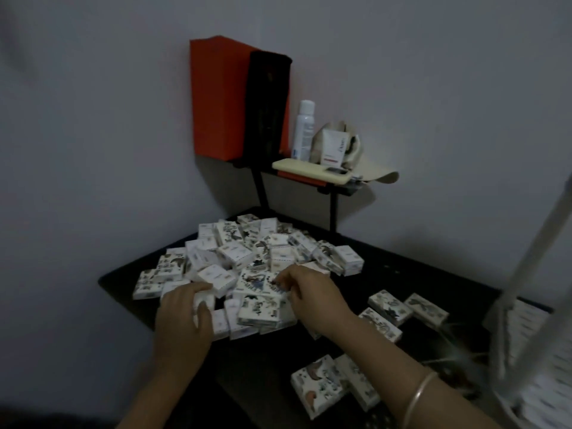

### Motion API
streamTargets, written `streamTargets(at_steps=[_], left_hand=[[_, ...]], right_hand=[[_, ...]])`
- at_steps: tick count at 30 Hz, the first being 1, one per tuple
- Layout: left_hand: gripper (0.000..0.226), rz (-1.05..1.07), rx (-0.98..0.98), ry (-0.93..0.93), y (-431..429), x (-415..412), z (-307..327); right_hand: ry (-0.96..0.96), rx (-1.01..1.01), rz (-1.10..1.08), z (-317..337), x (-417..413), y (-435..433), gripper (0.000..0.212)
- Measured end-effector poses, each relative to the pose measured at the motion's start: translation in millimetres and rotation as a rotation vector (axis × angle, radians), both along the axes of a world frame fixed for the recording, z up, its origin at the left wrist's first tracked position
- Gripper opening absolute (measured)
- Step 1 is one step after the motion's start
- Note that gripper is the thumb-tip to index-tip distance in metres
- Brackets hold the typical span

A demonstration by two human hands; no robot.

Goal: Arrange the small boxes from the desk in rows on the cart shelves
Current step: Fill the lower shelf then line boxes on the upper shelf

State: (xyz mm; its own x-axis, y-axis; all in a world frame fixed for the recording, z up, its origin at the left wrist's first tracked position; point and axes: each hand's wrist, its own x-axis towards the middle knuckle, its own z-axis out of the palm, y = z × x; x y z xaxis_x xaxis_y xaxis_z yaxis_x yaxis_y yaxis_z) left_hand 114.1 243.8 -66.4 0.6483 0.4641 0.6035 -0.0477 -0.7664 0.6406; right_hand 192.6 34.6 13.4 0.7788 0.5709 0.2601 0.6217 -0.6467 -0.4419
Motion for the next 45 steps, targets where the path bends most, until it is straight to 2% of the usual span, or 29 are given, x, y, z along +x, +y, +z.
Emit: streamTargets(at_steps=[2, 6, 10, 14, 19, 23, 27, 31, 36, 38, 41, 45], left_hand=[[0.033, -0.008, 0.050, 0.013, 5.2, 8.4, -1.9], [0.033, 0.039, 0.182, 0.116, 12.4, 28.8, 7.1], [0.054, 0.176, 0.297, 0.301, 20.3, 44.5, 14.6], [0.060, 0.224, 0.301, 0.376, 13.9, 48.1, 18.5], [0.061, 0.218, 0.269, 0.340, 9.0, 49.0, 15.3], [0.075, 0.063, 0.127, 0.188, 8.3, 44.5, 23.8], [0.076, -0.054, 0.020, 0.069, 1.7, 34.6, 37.4], [0.067, -0.223, -0.187, -0.015, -8.3, 26.9, 54.6], [0.067, -0.515, -0.515, -0.009, -32.6, 11.1, 84.3], [0.069, -0.626, -0.631, 0.026, -44.8, 2.2, 99.6], [0.068, -0.748, -0.683, 0.052, -65.5, -8.7, 121.9], [0.077, -0.850, -0.730, 0.052, -99.0, -19.9, 151.9]], right_hand=[[-0.067, -0.053, -0.105, -10.3, 5.5, 15.3, 0.040], [-0.246, 0.089, -0.355, -18.0, 32.0, 18.1, 0.049], [-0.144, -0.010, -0.321, -21.8, 65.6, 12.1, 0.060], [-0.138, -0.103, -0.299, -28.5, 77.3, 17.4, 0.044], [-0.068, 0.030, -0.312, -27.5, 77.7, 16.0, 0.034], [0.022, 0.247, -0.314, -13.5, 66.4, 6.4, 0.033], [-0.012, 0.352, -0.279, 3.4, 48.6, -11.7, 0.027], [-0.016, 0.349, -0.210, 26.7, 24.8, -31.2, 0.053], [-0.065, 0.382, -0.159, 50.6, -7.3, -56.9, 0.051], [-0.052, 0.425, -0.125, 61.4, -26.5, -67.9, 0.057], [-0.041, 0.462, -0.079, 80.3, -56.1, -85.3, 0.062], [-0.093, 0.533, -0.072, 104.6, -87.5, -113.6, 0.047]])
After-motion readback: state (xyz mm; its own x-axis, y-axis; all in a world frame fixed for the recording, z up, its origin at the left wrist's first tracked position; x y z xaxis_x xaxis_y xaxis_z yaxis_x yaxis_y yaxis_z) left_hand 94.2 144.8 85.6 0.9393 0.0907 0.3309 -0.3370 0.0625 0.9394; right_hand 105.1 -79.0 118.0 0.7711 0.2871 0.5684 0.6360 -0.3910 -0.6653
